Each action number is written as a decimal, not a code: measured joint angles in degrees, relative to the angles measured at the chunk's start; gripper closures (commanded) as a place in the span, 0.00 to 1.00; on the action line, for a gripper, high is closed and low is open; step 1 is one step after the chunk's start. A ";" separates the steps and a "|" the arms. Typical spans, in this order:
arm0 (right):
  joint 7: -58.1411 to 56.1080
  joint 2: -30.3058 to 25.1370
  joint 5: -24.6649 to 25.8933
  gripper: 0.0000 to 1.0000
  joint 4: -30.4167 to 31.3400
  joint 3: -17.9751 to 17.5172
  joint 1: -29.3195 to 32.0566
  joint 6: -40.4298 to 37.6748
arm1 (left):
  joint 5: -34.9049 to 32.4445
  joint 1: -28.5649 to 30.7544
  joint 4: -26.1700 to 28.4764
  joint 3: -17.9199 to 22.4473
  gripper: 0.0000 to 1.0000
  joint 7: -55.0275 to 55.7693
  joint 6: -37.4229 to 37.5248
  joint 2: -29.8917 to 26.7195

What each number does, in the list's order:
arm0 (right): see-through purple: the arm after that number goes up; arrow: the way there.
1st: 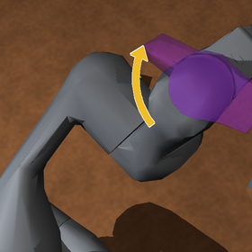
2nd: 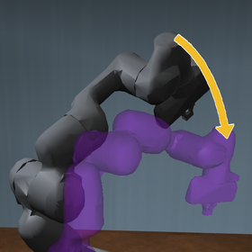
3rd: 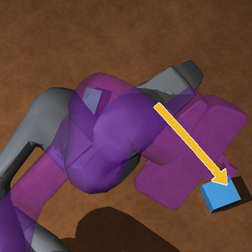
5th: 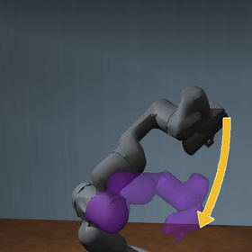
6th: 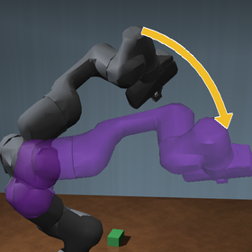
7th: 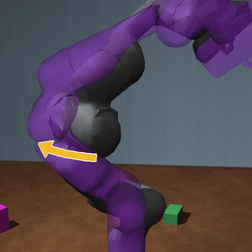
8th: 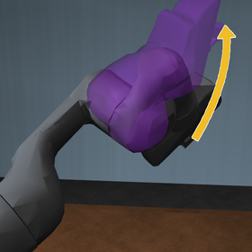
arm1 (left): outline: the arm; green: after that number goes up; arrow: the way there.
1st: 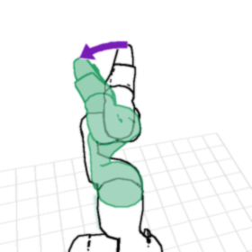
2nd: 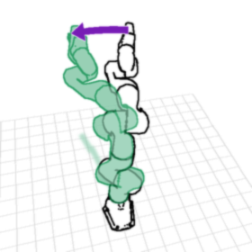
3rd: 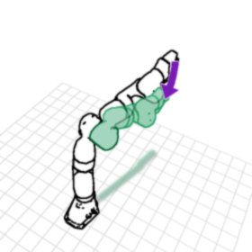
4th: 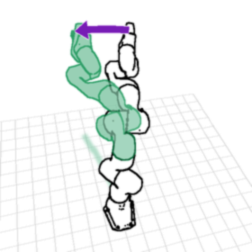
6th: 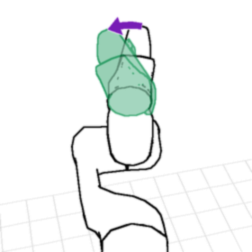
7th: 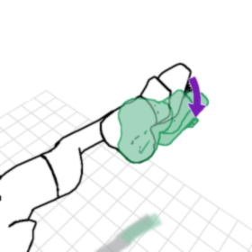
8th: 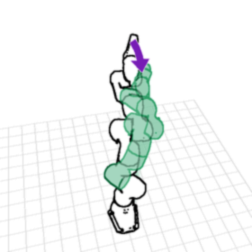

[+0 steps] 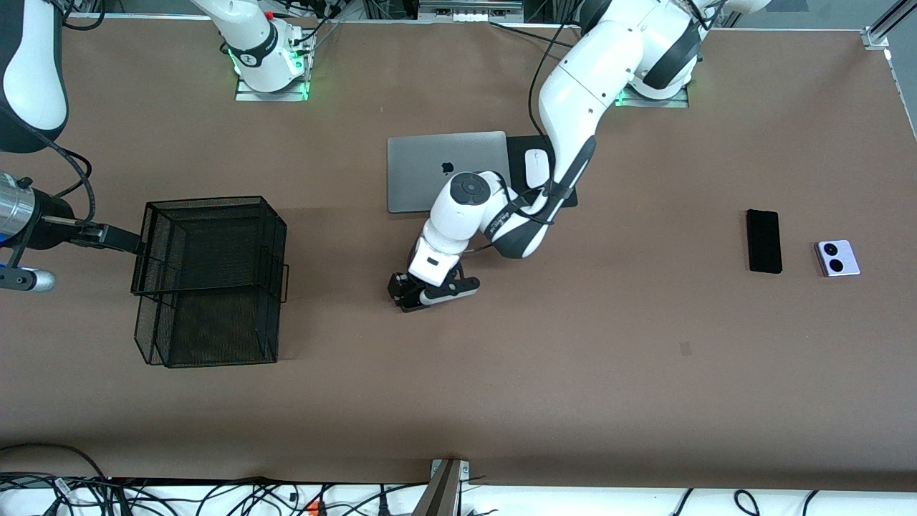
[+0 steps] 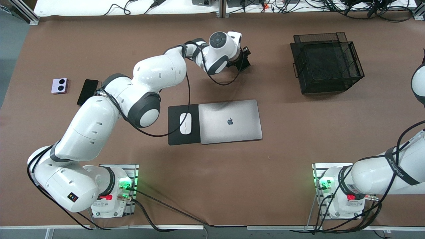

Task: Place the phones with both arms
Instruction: 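Lower the flip phone onto the table and open the left gripper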

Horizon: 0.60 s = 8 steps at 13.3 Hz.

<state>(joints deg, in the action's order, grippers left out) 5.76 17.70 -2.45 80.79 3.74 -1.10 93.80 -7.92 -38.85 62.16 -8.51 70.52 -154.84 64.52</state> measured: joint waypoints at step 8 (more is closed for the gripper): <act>0.00 0.00 0.00 0.00 0.00 0.00 -0.01 0.00 | 0.05 -2.33 -0.50 0.16 0.00 4.88 0.79 0.48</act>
<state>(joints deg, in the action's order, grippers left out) 5.77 17.70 -2.45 80.79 3.74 -1.11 93.80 -7.87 -41.17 61.65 -8.35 75.40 -154.05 64.99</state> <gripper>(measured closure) 0.000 0.004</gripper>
